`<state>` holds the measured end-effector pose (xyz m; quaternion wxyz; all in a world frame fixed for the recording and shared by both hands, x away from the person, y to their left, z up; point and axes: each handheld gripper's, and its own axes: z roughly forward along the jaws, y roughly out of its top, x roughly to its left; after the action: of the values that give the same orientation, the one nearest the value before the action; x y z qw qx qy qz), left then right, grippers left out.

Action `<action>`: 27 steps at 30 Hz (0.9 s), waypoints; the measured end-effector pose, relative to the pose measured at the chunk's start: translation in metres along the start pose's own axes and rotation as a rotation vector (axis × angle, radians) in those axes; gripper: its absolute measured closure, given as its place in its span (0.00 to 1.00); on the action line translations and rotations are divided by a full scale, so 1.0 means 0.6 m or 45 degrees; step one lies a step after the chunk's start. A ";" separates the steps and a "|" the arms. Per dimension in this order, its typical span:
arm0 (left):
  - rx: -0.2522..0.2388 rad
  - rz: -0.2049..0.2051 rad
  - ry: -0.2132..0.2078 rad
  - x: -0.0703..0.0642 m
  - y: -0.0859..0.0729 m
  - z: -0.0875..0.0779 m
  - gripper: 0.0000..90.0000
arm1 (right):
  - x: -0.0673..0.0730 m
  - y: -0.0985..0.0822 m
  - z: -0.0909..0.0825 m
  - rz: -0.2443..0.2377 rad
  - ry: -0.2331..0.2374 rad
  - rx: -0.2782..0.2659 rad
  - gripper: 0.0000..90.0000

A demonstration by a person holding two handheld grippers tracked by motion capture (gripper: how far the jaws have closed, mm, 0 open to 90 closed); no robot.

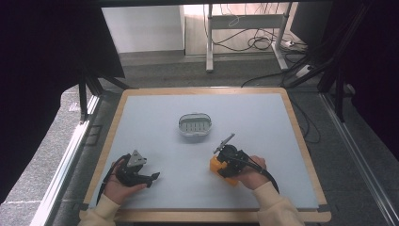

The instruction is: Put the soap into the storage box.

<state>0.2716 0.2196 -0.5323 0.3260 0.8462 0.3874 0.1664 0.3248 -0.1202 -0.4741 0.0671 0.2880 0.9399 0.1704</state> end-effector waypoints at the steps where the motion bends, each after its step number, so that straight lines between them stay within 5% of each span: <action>1: 0.000 0.000 -0.001 0.000 0.000 0.000 0.25 | 0.000 0.000 0.000 0.000 0.001 -0.002 0.68; 27: -0.011 -0.015 -0.001 0.006 -0.001 -0.002 0.24 | -0.011 0.000 -0.044 -0.008 0.015 -0.116 0.68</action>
<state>0.2727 0.2231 -0.5315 0.3307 0.8426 0.3914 0.1658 0.3243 -0.1314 -0.4492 0.0751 0.2808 0.9325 0.2145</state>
